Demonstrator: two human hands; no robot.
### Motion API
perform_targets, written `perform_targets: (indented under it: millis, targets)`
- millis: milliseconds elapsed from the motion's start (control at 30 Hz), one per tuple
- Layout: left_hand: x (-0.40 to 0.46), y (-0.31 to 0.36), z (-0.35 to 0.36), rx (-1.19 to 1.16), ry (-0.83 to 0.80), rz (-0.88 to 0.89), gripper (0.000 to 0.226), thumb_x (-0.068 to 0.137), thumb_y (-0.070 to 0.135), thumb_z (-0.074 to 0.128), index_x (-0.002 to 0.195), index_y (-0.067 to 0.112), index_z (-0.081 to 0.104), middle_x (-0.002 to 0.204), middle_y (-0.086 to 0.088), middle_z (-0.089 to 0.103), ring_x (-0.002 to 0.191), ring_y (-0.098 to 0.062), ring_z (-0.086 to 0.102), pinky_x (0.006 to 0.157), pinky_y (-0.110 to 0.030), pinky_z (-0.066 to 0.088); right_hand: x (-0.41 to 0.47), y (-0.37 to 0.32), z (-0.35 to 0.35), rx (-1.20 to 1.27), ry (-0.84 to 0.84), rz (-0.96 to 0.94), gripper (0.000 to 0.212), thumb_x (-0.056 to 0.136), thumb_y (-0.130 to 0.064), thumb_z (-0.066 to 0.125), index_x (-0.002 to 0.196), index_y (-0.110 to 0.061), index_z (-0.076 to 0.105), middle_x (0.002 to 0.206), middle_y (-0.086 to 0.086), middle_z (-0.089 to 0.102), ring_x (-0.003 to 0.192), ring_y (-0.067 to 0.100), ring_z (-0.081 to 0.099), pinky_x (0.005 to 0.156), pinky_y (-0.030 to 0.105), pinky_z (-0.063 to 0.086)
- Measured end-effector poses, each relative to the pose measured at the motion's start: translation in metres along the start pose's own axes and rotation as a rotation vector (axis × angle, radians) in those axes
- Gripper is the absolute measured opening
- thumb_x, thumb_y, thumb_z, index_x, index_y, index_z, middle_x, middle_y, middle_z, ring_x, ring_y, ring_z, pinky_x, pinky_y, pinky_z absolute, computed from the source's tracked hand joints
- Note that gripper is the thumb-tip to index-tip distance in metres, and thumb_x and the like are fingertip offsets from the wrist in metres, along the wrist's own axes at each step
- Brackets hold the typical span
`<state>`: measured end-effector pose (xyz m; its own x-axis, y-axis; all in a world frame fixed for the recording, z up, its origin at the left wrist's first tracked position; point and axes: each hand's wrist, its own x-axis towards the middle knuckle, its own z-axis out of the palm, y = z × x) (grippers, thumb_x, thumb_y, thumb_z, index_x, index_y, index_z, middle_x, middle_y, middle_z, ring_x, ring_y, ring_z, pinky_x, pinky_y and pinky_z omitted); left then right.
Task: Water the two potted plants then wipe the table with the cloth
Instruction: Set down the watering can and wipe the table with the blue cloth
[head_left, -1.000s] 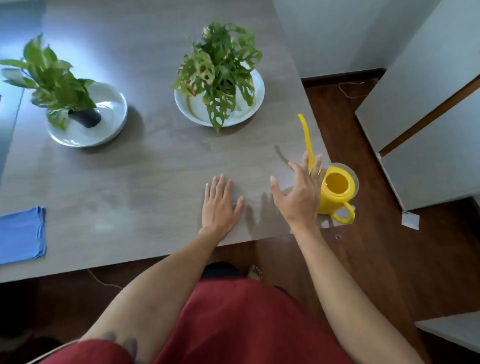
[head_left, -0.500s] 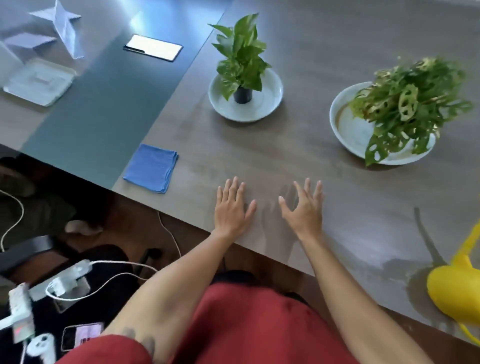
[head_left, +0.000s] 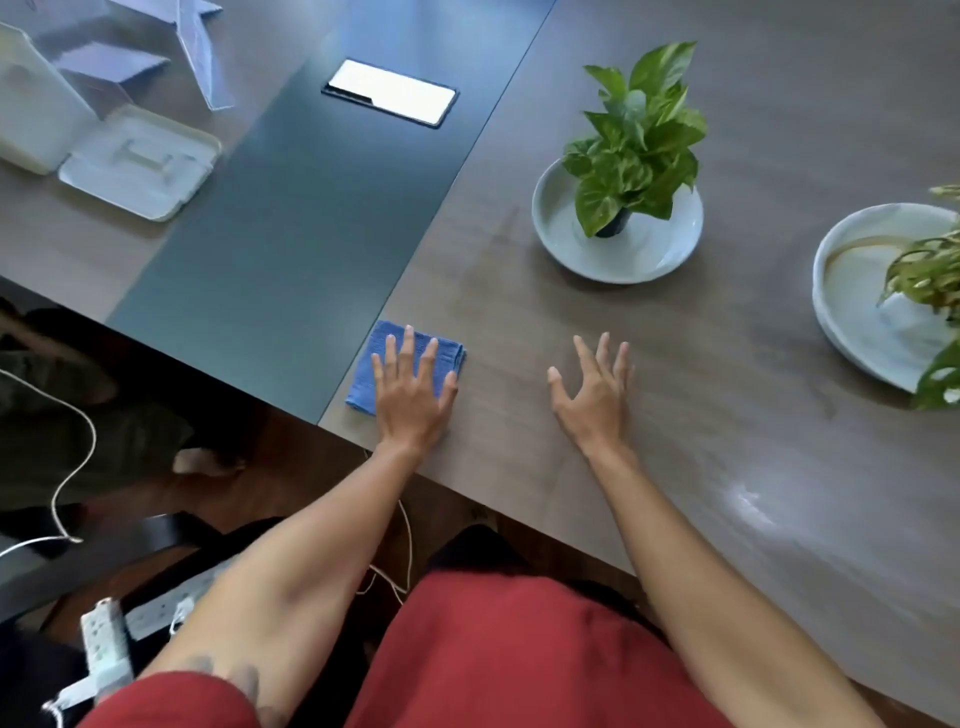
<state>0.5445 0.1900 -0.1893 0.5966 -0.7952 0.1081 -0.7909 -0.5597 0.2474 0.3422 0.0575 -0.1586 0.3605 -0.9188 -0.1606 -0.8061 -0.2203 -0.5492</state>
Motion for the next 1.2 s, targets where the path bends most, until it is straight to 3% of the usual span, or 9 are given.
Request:
perform_targets:
  millis: [100, 333, 467, 567, 733, 967, 1200]
  targets:
    - [0.016, -0.026, 0.005, 0.029, -0.057, 0.056, 0.056, 0.098, 0.050, 0.038, 0.145, 0.022, 0.049, 0.158, -0.017, 0.033, 0.146, -0.043, 0.027, 0.116, -0.065, 0.019, 0.015, -0.013, 0.007, -0.039, 0.013, 0.019, 0.063, 0.098, -0.042, 0.056, 0.155, -0.022, 0.039, 0.167, 0.015, 0.019, 0.157, 0.035, 0.001, 0.127, 0.049, 0.000]
    - [0.020, -0.034, 0.022, 0.114, -0.185, 0.112, 0.060, 0.099, 0.061, 0.024, 0.156, 0.042, 0.016, 0.167, -0.008, 0.002, 0.152, -0.037, 0.004, 0.116, -0.068, -0.002, 0.049, 0.002, 0.010, -0.224, 0.051, 0.106, 0.065, 0.097, -0.054, 0.050, 0.156, -0.032, 0.035, 0.168, 0.012, 0.019, 0.156, 0.037, 0.004, 0.123, 0.060, -0.003]
    - [0.058, -0.019, 0.026, 0.098, -0.207, 0.146, 0.060, 0.098, 0.064, 0.023, 0.155, 0.045, 0.016, 0.167, -0.008, 0.002, 0.152, -0.038, 0.003, 0.115, -0.070, 0.000, 0.057, 0.017, 0.016, -0.332, 0.002, 0.111, 0.073, 0.093, -0.072, 0.034, 0.158, -0.039, 0.025, 0.169, 0.010, 0.013, 0.156, 0.036, 0.004, 0.123, 0.063, -0.004]
    - [0.098, 0.000, 0.035, 0.081, -0.232, 0.160, 0.060, 0.098, 0.065, 0.022, 0.155, 0.046, 0.015, 0.167, -0.008, 0.002, 0.152, -0.038, 0.002, 0.115, -0.071, 0.000, 0.059, 0.023, 0.025, -0.373, 0.020, 0.104, 0.075, 0.092, -0.074, 0.026, 0.158, -0.039, 0.023, 0.170, 0.007, 0.010, 0.156, 0.036, 0.006, 0.123, 0.063, -0.002]
    - [0.171, 0.026, 0.043, 0.098, -0.281, 0.167, 0.061, 0.096, 0.066, 0.015, 0.154, 0.048, 0.010, 0.167, -0.008, -0.003, 0.152, -0.037, -0.004, 0.115, -0.070, -0.003, 0.056, 0.025, 0.029, -0.412, 0.026, 0.099, 0.073, 0.094, -0.072, 0.027, 0.159, -0.039, 0.021, 0.171, 0.004, 0.005, 0.156, 0.036, 0.006, 0.123, 0.064, 0.003]
    - [0.283, 0.064, 0.063, 0.099, -0.313, 0.170, 0.063, 0.094, 0.069, 0.013, 0.154, 0.049, 0.009, 0.167, -0.008, -0.005, 0.152, -0.037, -0.006, 0.115, -0.070, -0.004, 0.061, 0.030, 0.034, -0.411, 0.088, 0.098, 0.071, 0.093, -0.070, 0.033, 0.157, -0.039, 0.029, 0.170, 0.005, 0.015, 0.155, 0.037, 0.014, 0.122, 0.065, 0.009]
    - [0.296, 0.065, 0.063, 0.119, -0.340, 0.200, 0.066, 0.093, 0.072, 0.011, 0.155, 0.048, 0.006, 0.167, -0.008, -0.009, 0.152, -0.038, -0.007, 0.115, -0.070, -0.004, 0.061, 0.028, 0.033, -0.400, 0.117, 0.073, 0.069, 0.094, -0.069, 0.035, 0.155, -0.037, 0.034, 0.169, 0.006, 0.019, 0.154, 0.038, 0.017, 0.121, 0.065, 0.009]
